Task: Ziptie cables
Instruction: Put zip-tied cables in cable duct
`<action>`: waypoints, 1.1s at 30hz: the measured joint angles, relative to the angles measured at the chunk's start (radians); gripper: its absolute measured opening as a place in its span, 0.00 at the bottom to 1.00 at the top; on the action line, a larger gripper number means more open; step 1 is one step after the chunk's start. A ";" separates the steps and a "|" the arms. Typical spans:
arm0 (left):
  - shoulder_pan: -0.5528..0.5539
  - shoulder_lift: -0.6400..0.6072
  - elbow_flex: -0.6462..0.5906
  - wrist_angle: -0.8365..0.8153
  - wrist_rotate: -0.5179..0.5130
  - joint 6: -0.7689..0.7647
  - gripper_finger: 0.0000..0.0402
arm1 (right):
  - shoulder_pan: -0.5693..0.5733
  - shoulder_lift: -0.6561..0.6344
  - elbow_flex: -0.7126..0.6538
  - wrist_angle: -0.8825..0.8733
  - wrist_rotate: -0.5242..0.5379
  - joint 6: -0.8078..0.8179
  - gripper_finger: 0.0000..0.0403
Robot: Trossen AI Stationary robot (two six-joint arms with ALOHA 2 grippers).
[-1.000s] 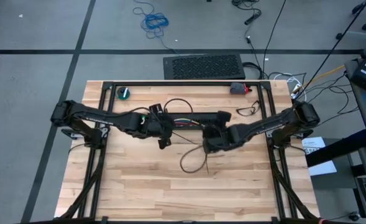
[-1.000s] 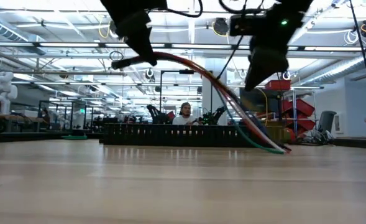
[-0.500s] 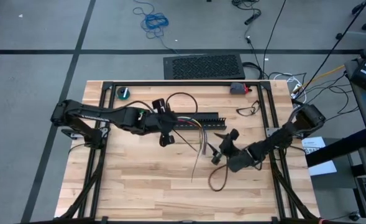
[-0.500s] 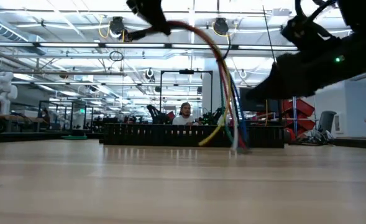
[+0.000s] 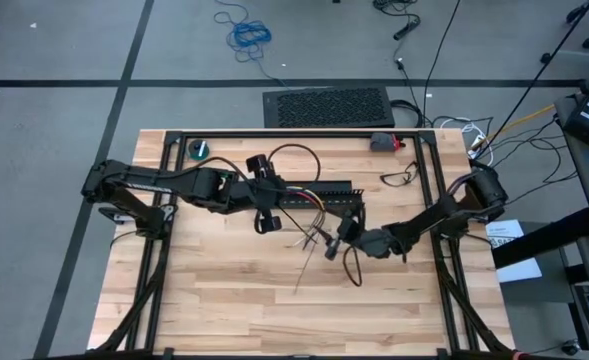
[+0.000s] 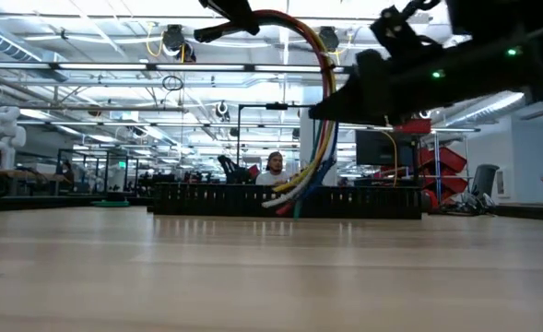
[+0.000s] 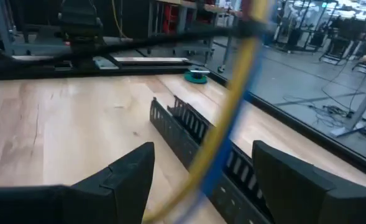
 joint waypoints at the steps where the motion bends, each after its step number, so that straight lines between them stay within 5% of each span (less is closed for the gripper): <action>1: 0.000 0.000 0.000 0.000 0.000 0.000 0.06 | -0.007 0.010 0.016 0.000 -0.004 -0.006 0.64; 9: -0.003 0.000 0.000 0.007 -0.001 -0.001 0.06 | -0.103 0.119 0.095 0.009 -0.002 0.056 0.51; 17: -0.002 0.000 0.000 -0.113 -0.036 -0.037 0.06 | -0.034 0.140 0.096 -0.043 0.146 0.040 0.03; 25: 0.005 0.000 -0.052 -0.302 -0.052 -0.184 0.06 | 0.037 -0.033 0.096 -0.391 0.215 0.033 0.00; 33: 0.028 0.000 -0.177 -0.188 0.052 -0.192 0.06 | -0.072 -0.317 0.099 -0.907 -0.070 0.245 0.00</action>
